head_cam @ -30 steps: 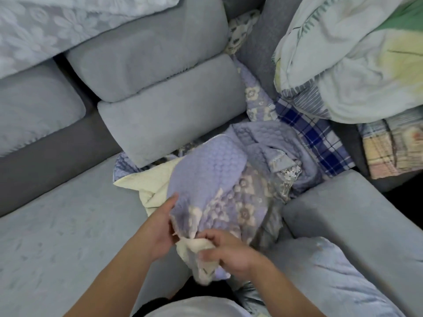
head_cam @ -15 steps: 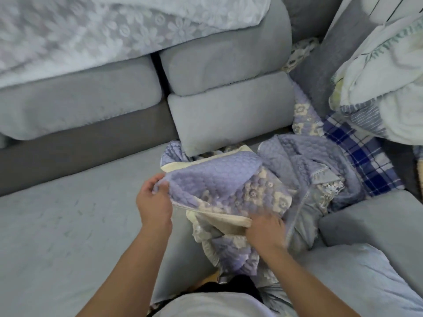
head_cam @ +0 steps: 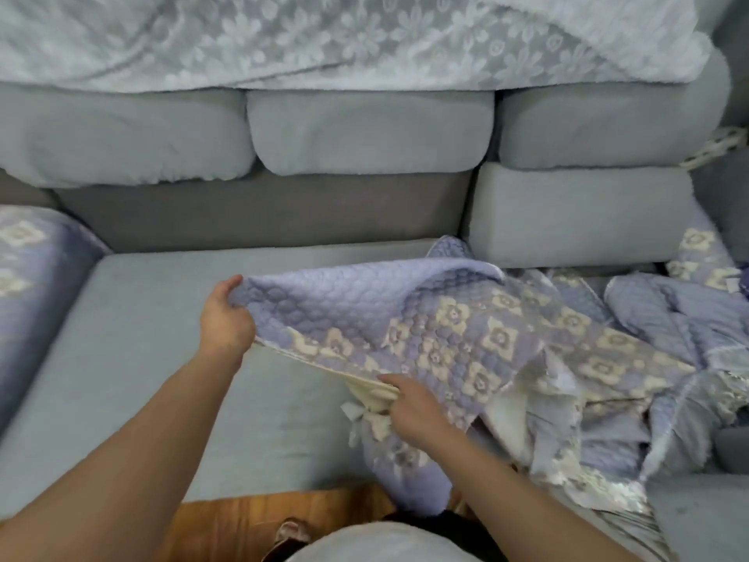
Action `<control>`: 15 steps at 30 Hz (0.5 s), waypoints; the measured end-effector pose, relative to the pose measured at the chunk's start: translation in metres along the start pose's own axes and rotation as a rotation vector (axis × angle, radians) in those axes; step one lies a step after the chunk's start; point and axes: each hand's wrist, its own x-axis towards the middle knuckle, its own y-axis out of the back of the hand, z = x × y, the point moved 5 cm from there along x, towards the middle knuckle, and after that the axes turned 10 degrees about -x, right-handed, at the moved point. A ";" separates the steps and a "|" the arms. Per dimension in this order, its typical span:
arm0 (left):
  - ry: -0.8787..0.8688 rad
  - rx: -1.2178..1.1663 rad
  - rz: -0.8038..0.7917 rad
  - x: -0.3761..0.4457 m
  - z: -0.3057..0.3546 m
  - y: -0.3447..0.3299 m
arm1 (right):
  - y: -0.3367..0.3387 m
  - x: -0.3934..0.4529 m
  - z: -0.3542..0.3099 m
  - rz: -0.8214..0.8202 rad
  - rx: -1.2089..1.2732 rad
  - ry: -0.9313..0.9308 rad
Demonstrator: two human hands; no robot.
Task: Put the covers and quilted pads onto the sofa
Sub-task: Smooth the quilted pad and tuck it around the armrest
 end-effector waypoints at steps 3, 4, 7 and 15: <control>-0.048 -0.017 0.091 0.048 0.031 0.101 | -0.062 -0.002 -0.103 -0.092 0.001 0.154; -0.069 -0.042 0.132 0.065 0.044 0.133 | -0.077 -0.004 -0.138 -0.117 0.000 0.200; -0.089 -0.109 0.252 0.101 0.069 0.224 | -0.115 -0.008 -0.237 -0.185 0.087 0.340; -0.044 -0.018 0.234 0.122 0.039 0.353 | -0.234 -0.053 -0.390 -0.804 0.338 0.438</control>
